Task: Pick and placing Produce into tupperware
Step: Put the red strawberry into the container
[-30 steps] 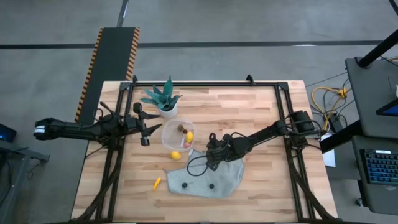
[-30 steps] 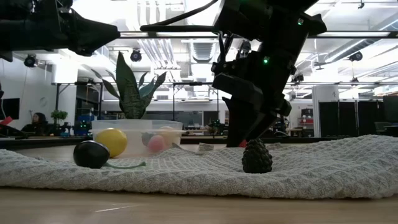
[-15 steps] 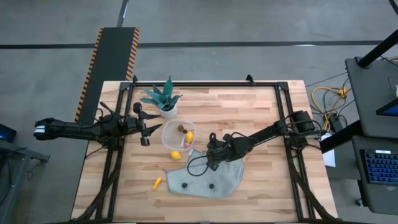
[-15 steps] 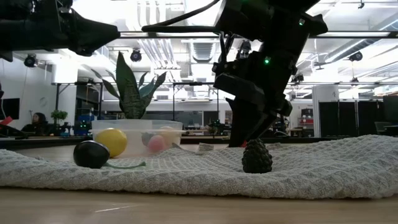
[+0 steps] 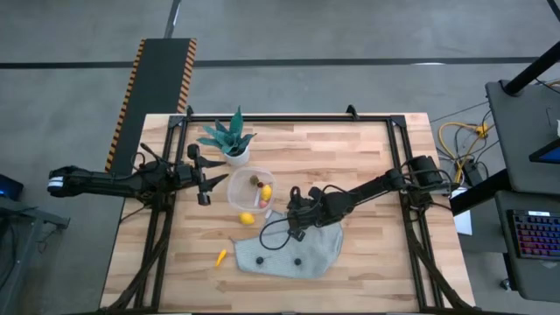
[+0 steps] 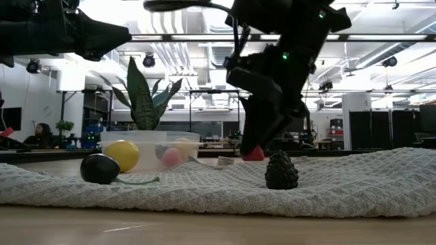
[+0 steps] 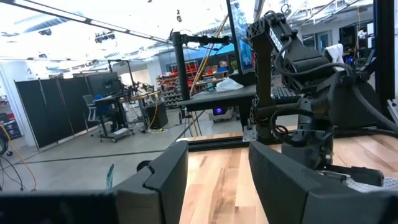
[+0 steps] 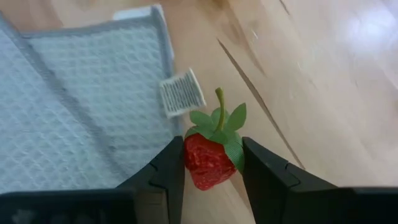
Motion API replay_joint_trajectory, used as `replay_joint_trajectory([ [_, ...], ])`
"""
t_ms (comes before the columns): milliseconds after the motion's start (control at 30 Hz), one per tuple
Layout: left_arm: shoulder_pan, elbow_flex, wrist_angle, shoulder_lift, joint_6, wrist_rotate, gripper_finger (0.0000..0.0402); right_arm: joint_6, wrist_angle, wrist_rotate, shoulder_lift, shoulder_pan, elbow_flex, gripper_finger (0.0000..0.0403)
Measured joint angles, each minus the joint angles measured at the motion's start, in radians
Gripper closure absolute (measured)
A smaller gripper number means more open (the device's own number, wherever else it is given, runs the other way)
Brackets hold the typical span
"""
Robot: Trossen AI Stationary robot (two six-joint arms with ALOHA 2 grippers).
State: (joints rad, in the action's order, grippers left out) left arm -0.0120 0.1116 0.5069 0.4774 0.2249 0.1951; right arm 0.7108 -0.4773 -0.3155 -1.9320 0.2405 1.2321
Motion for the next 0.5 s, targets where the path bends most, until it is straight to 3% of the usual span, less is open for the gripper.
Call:
replay_joint_trajectory([
  [500, 0.0, 0.0, 0.0, -0.002, 0.0, 0.0, 0.0245, -0.25, -0.047, -0.063, 0.0, -0.032, 0.188, 0.0283],
])
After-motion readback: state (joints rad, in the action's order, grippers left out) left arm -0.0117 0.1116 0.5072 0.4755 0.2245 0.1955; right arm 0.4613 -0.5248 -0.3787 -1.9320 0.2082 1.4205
